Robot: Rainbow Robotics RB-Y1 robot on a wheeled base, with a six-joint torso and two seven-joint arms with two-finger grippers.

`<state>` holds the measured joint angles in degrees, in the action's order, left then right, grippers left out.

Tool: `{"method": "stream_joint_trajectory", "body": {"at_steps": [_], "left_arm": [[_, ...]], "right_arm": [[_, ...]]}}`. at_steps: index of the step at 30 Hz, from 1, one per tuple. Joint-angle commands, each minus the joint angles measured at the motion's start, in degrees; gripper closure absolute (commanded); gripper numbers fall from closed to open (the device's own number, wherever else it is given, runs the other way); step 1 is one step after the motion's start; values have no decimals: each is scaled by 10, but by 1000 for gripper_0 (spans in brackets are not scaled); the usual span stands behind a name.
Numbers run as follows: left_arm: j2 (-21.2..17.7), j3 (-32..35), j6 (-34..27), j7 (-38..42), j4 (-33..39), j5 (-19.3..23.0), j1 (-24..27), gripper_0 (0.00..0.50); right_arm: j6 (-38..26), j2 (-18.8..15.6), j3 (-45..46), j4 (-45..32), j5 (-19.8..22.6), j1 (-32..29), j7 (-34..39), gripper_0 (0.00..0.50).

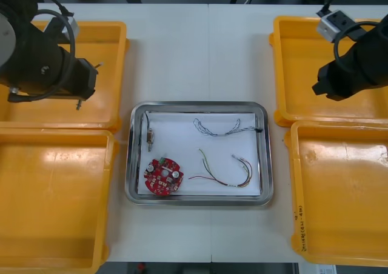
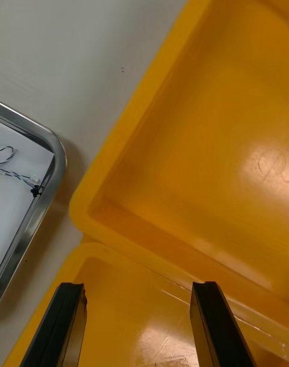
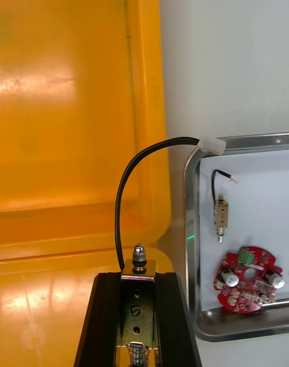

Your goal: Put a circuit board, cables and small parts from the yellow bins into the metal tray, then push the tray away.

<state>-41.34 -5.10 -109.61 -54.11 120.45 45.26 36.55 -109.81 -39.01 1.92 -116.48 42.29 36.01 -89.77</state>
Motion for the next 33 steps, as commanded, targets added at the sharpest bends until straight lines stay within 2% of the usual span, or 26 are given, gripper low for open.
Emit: {"method": "stream_joint_trajectory", "body": {"at_steps": [1,10,20,33], "left_arm": [[28,-49,-4,60,30,-27,11,500],[58,-135,0,132,35,-84,20,500],[82,-230,37,185,30,-131,38,500],[117,-319,119,205,-54,-195,57,500]], "right_arm": [[-2,-35,71,-16,12,-41,60,0],[-2,-41,172,-12,23,-108,69,0],[-2,-41,211,-12,24,-143,79,0],[-2,-41,224,-12,21,-176,88,0]]}}
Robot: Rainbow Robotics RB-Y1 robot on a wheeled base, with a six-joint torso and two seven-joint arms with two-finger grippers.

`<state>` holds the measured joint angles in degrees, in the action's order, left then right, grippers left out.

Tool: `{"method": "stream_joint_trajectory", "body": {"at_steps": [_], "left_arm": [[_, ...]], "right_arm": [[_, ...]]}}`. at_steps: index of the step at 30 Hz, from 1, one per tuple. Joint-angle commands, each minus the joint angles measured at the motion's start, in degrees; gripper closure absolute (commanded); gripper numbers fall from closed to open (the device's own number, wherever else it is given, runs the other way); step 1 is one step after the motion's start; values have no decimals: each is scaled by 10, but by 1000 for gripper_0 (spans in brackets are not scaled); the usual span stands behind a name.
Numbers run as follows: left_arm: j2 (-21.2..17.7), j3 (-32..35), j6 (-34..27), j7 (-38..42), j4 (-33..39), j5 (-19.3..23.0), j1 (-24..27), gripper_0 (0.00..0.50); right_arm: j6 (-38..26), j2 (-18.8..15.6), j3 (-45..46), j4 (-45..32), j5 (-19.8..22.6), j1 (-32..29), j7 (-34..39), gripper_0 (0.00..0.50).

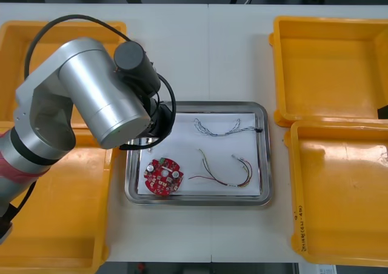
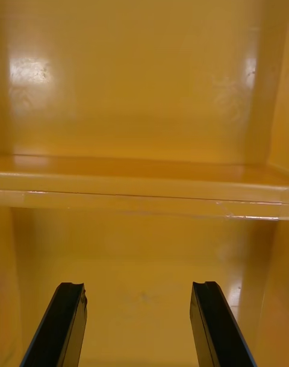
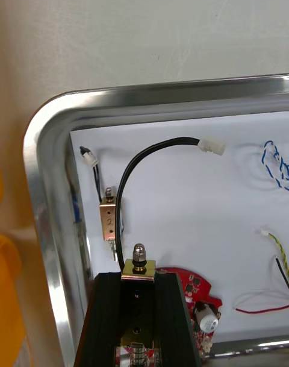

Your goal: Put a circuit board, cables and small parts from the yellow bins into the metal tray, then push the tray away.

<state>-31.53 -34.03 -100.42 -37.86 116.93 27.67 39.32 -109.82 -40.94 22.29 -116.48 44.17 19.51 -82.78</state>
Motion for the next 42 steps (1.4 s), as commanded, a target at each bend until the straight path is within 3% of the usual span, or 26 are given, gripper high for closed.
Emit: {"method": "stream_joint_trajectory", "body": {"at_steps": [1,18,21,26,27,28,29,31,42], "left_arm": [[22,-33,35,46,-28,-21,30,499],[29,-82,124,68,-109,-44,30,498],[29,-83,125,76,-109,-43,30,396],[27,-89,129,87,-109,-44,30,378],[27,-89,129,88,-109,-44,30,318],[27,-89,129,89,-109,-44,30,291],[27,-89,129,89,-109,-44,30,128],[27,-89,129,91,-109,-45,30,0],[25,-89,128,96,-109,-51,30,0]], "right_arm": [[-2,-22,21,-12,2,-12,20,0],[-2,-22,22,-12,11,-20,27,0],[-2,-22,22,-12,11,-20,28,0],[-2,-22,22,-12,12,-20,28,0],[-2,-22,22,-12,12,-20,27,0],[-2,-22,22,-12,12,-20,27,0],[-2,-21,22,-12,13,-20,28,0],[-2,-22,22,-12,12,-20,27,0],[-2,-22,21,-12,14,-20,28,0]]}}
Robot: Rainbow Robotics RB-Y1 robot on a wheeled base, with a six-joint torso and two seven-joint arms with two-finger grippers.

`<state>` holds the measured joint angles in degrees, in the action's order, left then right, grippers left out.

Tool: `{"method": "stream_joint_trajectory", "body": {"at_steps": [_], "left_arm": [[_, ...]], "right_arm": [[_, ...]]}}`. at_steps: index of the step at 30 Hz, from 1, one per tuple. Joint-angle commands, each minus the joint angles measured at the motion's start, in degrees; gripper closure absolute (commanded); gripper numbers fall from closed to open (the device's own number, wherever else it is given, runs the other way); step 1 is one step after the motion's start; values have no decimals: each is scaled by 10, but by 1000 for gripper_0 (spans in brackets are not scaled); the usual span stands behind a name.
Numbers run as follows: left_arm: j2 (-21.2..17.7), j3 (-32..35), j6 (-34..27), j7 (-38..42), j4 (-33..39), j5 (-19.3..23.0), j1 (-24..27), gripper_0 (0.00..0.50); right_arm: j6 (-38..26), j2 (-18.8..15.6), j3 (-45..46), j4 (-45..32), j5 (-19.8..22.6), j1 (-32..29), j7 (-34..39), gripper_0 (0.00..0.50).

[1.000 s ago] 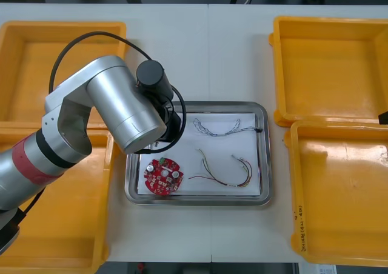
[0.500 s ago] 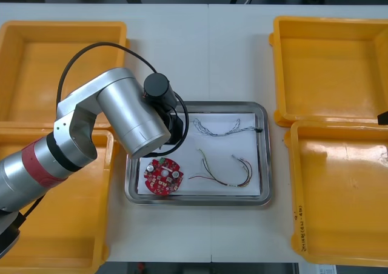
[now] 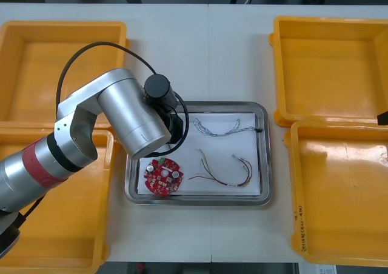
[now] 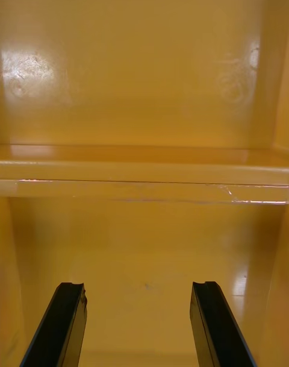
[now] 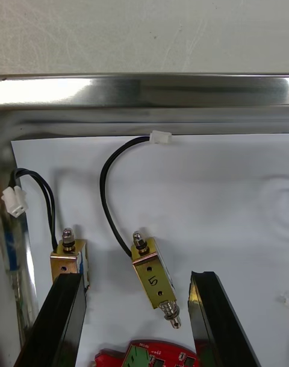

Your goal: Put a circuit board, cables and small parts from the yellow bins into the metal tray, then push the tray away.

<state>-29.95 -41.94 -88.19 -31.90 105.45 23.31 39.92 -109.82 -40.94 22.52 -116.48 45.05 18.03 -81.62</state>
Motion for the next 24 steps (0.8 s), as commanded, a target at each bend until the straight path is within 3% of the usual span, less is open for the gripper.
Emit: {"method": "stream_joint_trajectory", "body": {"at_steps": [1,9,17,24], "left_arm": [[9,-8,5,36,8,-6,24,0],[1,34,-51,31,34,37,39,0],[-23,124,-124,20,95,108,49,0],[-71,215,-184,-24,117,205,62,0]], "right_arm": [[-2,-22,19,-12,6,-5,16,0],[-2,-22,18,-12,6,-5,17,0],[-2,-22,18,-12,7,-5,19,0],[-2,-22,18,-12,9,-5,20,0]]}}
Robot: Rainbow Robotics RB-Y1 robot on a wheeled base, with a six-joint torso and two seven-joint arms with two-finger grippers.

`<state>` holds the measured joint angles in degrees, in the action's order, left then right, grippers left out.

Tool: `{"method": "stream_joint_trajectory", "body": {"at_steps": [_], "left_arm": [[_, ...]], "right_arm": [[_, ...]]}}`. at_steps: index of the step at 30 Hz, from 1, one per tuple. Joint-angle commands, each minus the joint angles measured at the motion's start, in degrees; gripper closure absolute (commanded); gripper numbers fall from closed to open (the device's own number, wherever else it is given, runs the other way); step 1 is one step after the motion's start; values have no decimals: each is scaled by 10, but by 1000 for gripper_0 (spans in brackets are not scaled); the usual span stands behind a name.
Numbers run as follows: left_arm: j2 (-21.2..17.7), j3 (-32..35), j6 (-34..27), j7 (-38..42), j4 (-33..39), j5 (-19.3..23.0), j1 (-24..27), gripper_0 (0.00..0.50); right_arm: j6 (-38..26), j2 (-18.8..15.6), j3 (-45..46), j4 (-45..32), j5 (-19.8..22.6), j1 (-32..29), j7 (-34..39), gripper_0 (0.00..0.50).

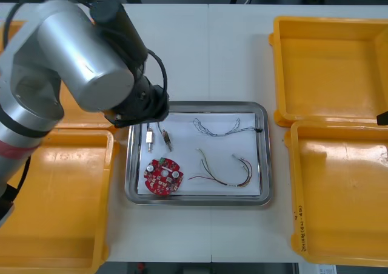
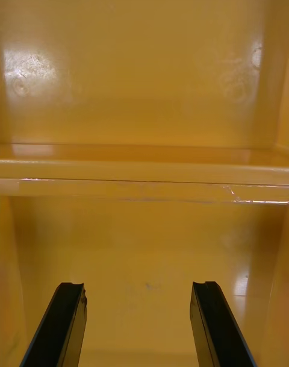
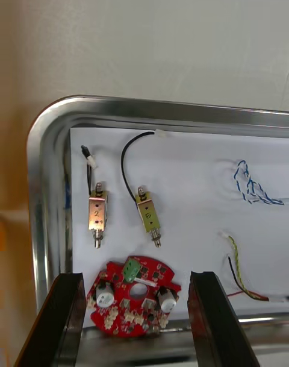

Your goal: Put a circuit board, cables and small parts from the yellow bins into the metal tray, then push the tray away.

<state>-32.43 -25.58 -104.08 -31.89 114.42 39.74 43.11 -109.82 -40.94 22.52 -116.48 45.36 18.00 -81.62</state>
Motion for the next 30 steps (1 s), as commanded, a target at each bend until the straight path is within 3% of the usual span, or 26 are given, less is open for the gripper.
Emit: {"method": "stream_joint_trajectory", "body": {"at_steps": [1,10,15,30], "left_arm": [[-57,69,-37,-38,28,58,30,0],[-129,147,-59,-113,27,144,28,0],[-163,210,-59,-167,27,181,-4,0],[-213,351,-59,-314,27,195,-114,0]], "right_arm": [[-2,-22,18,-12,7,-5,20,0],[-2,-25,17,-16,14,-5,21,0],[-2,-37,-11,-32,27,11,20,0],[-2,-40,-153,-67,126,122,21,0]]}}
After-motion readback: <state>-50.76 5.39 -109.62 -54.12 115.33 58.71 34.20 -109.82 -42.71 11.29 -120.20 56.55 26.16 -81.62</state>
